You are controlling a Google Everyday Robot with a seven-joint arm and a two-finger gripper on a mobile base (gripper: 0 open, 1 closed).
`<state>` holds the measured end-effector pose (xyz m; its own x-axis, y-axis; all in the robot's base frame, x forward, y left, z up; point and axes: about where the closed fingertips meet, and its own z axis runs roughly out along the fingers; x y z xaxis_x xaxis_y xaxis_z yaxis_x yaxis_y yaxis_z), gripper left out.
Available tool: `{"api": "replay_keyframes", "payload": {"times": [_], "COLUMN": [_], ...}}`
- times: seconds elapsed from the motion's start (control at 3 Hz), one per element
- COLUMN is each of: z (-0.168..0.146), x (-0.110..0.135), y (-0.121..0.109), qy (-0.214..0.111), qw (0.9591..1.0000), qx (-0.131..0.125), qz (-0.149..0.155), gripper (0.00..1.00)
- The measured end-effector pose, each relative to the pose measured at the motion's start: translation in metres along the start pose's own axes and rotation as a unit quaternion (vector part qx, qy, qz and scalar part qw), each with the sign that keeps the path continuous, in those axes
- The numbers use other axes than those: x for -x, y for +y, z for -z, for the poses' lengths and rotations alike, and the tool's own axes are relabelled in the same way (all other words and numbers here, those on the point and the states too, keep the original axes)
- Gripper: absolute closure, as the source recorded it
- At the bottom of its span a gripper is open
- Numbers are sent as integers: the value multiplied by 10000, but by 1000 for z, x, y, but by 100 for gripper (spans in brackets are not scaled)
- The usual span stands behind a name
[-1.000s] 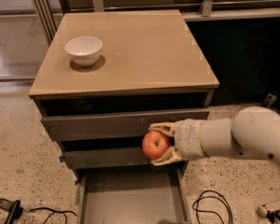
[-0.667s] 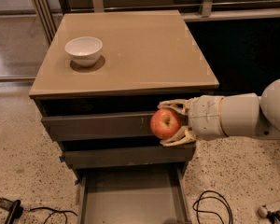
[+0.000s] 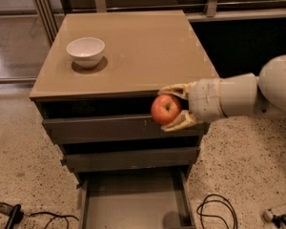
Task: Pick apple from bottom drawer and place on counter
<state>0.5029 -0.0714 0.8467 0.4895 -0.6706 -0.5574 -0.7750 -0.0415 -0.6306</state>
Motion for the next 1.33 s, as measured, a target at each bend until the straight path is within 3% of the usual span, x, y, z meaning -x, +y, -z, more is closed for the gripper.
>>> {"api": "replay_keyframes", "payload": {"times": [0.33,0.67,1.0,1.33], "z": [-13,-14,-11,-3], "x": [9,7,4,3], "y": [-58,-112,-133,-153], "qy": [-157,43,321,336], "qw": [9988,9908,9780,9680], "qx": [-399,-1183,-1815,-2251], "qz": [-233,-661,-975,-1062], "gripper": [100,100,100,100]}}
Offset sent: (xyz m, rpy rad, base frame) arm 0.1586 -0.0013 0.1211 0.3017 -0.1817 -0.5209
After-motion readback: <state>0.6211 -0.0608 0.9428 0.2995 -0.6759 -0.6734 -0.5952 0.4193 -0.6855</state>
